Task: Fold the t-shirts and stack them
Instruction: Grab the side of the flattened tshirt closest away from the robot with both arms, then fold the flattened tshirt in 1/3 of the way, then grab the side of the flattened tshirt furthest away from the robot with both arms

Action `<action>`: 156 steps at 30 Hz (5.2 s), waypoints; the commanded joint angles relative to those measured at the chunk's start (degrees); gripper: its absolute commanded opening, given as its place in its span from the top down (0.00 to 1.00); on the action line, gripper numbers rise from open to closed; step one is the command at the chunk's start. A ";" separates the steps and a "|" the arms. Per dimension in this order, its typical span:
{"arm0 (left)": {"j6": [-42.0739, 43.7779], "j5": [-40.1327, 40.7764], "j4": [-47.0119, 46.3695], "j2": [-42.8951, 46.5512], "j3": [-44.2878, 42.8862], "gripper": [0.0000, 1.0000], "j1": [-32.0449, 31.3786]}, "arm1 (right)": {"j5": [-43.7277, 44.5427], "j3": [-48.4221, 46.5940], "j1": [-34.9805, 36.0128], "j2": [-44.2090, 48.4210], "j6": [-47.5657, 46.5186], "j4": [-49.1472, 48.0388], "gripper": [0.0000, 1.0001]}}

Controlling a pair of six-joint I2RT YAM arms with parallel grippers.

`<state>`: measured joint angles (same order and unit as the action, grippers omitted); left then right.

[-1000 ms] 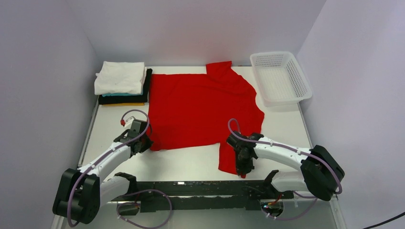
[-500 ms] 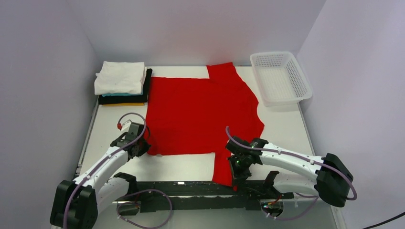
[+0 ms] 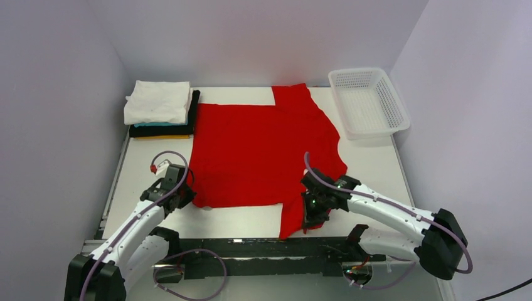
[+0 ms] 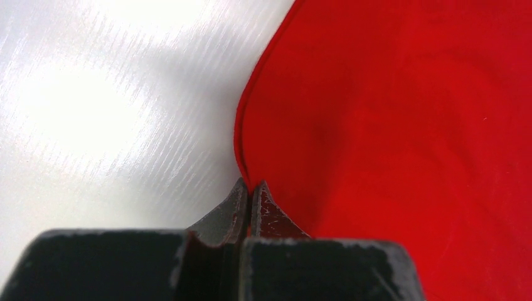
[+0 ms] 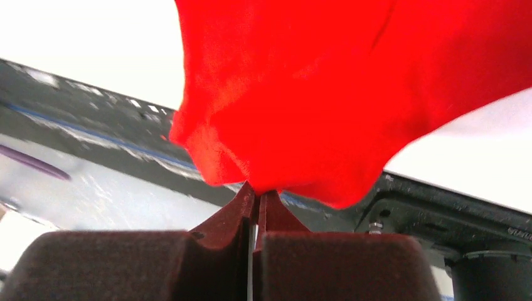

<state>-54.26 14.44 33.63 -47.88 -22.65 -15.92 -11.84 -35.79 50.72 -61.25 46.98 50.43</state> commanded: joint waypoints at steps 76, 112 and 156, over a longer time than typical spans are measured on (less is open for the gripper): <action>14.20 -26.27 -23.25 -41.79 -34.40 0.01 2.52 | 1.29 -22.69 -34.41 -34.17 -24.81 -46.23 0.00; -3.41 -20.37 -7.79 -22.41 -1.26 0.01 -15.68 | 4.25 5.16 -31.62 -7.09 -18.74 -25.25 0.00; 24.11 -8.23 -34.66 -52.48 -34.40 0.21 12.50 | 16.34 -6.39 -31.47 -0.89 -20.78 -38.80 0.00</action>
<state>-30.63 7.33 5.96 -99.90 -57.76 -3.09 3.16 -41.74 19.11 -63.61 27.05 14.85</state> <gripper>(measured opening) 0.798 0.997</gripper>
